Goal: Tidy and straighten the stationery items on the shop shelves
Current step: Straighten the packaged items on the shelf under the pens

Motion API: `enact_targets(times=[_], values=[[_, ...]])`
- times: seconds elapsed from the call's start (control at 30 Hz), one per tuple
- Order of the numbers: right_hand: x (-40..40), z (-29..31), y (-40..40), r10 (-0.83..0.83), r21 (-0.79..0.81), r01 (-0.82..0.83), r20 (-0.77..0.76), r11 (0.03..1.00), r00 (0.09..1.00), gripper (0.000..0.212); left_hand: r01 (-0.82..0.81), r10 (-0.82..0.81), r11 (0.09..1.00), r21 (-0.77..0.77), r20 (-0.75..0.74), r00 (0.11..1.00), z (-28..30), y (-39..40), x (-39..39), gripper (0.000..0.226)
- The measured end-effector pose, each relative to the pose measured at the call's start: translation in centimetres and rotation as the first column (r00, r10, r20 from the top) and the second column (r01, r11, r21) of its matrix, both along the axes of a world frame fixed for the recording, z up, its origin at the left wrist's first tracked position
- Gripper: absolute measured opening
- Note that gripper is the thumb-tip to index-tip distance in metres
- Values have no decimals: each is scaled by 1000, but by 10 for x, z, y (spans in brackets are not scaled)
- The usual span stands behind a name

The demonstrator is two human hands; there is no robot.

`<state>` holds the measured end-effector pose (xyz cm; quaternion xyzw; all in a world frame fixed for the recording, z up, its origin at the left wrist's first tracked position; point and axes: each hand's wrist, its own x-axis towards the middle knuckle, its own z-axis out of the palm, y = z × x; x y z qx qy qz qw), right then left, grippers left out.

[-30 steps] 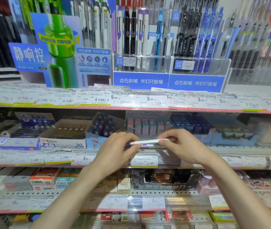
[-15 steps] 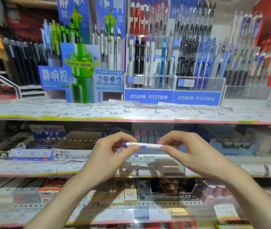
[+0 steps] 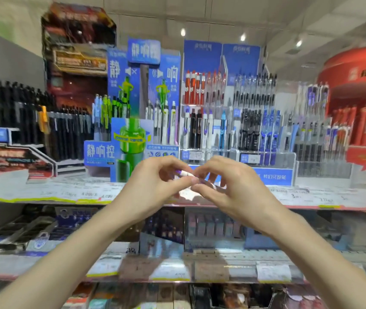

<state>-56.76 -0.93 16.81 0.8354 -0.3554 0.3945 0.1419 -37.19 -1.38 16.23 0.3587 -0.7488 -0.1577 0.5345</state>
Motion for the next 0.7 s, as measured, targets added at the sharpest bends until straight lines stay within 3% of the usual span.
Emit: enact_targets(times=[0.13,0.3,0.47,0.7], values=[[0,7,-8,-56,-70,56,4,996,998,11,-20,20,1000,-6,84,996,14,-10,-1,17],[-6,8,-18,-123,17,122,53,992,991,10,-96,107,992,-87,130,986,19,-24,-11,22],[-20,27,-35,-166,124,129,356,984,920,18,-233,413,828,-510,273,869,20,-44,-11,24],[-5,66,-65,-57,59,24,658,998,751,27,-256,582,735,-628,392,712,22,-70,-18,31]])
